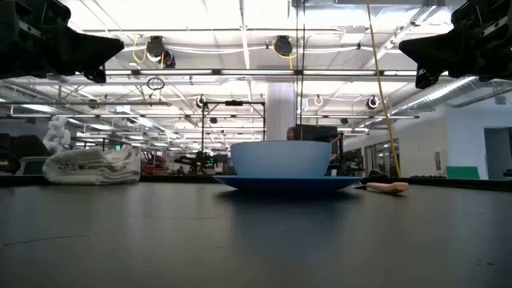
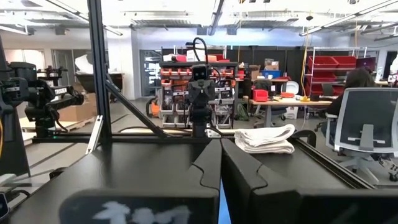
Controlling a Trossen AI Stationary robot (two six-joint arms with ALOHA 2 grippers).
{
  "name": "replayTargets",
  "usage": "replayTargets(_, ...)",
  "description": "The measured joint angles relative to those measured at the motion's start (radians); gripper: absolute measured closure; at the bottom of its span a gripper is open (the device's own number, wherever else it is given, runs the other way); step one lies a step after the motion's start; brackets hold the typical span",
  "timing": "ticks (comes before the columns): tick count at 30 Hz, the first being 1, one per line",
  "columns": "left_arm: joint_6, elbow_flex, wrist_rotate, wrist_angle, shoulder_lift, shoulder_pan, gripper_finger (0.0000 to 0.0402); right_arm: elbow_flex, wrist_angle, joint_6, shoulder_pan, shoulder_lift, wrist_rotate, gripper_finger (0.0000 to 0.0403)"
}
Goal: Set table place
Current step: Return to Home Position
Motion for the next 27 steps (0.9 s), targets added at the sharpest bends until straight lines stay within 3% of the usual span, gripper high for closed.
replayTargets(27, 0.001, 0.000, -0.001, 0.000, 0.000, 0.000, 0.0364, 0.000, 0.002, 0.048, 0.000, 0.000, 0.003, 0.0403)
